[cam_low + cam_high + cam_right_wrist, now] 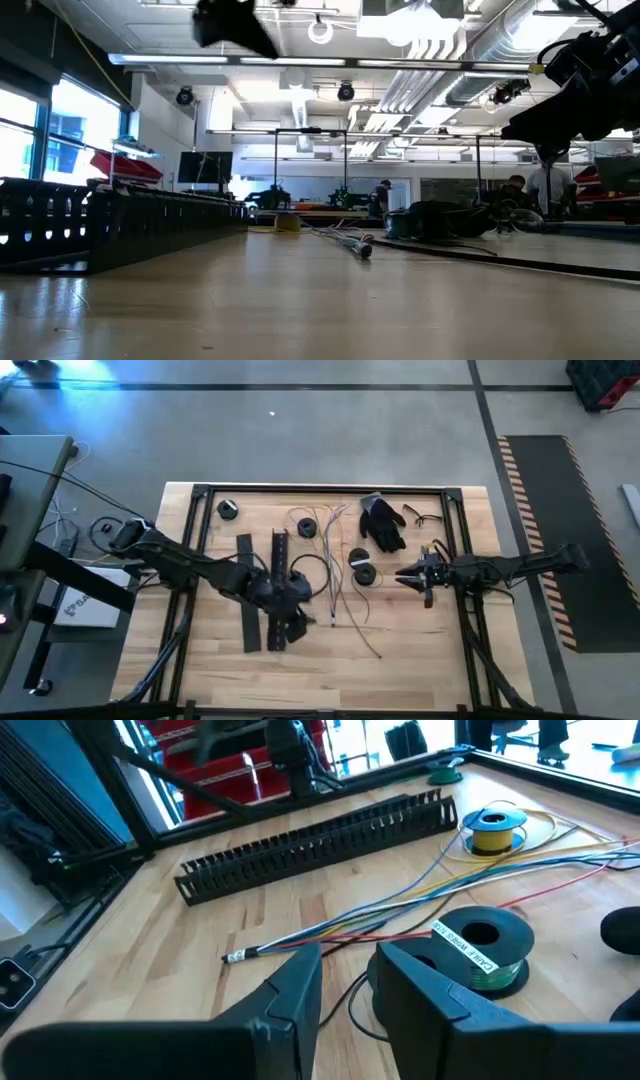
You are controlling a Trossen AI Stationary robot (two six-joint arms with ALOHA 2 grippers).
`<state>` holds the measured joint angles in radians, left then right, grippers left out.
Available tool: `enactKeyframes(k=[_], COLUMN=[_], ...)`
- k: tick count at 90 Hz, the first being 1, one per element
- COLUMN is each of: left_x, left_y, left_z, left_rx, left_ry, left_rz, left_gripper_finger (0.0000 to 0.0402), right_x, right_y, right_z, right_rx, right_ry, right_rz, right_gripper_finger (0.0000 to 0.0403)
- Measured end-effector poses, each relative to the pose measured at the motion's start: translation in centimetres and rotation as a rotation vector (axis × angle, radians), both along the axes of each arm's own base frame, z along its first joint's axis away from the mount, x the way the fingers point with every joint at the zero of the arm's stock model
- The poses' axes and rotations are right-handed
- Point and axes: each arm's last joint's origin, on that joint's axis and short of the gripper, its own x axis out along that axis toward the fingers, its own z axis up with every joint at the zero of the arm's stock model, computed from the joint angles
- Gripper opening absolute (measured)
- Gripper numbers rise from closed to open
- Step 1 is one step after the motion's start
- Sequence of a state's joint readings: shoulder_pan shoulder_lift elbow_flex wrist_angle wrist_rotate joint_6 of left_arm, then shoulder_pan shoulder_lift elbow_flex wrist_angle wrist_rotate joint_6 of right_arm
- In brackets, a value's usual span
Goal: Ziptie cables
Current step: Move the black cable duct to the middle left of the table
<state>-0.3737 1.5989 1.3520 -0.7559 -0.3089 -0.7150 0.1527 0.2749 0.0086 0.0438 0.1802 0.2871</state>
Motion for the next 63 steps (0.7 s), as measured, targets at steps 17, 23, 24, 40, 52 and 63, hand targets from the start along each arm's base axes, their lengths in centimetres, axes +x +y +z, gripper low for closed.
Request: enactKeyframes(k=[17,23,24,40,52,63], left_x=[-0.6,-0.8,-0.9,-1.2,-0.3,0.5], left_y=[-1.1,-1.1,-1.1,2.3,5.8,8.6], left_z=[-0.8,-1.5,-1.7,-4.8,-6.5,-7.7], left_rx=[-0.087,-0.107,-0.106,-0.073,-0.098,-0.127], left_ry=[0.081,0.089,0.091,0.177,0.132,0.137], left_rz=[0.029,0.093,0.106,0.314,0.394,0.414], left_gripper_finger=[0.0268,0.0268,0.0268,0.0268,0.0253,0.0222], right_x=[0.0,0.0,0.0,0.0,0.0,0.0], right_y=[0.0,0.0,0.0,0.0,0.0,0.0], right_z=[0.0,0.0,0.0,0.0,0.0,0.0], right_rx=[0.000,0.000,0.000,0.000,0.000,0.000], right_ry=[0.000,0.000,0.000,-0.001,0.000,0.000], right_rz=[0.000,0.000,0.000,0.000,0.000,0.000], right_gripper_finger=[0.0082,0.0082,0.0082,0.0082,0.0082,0.0082])
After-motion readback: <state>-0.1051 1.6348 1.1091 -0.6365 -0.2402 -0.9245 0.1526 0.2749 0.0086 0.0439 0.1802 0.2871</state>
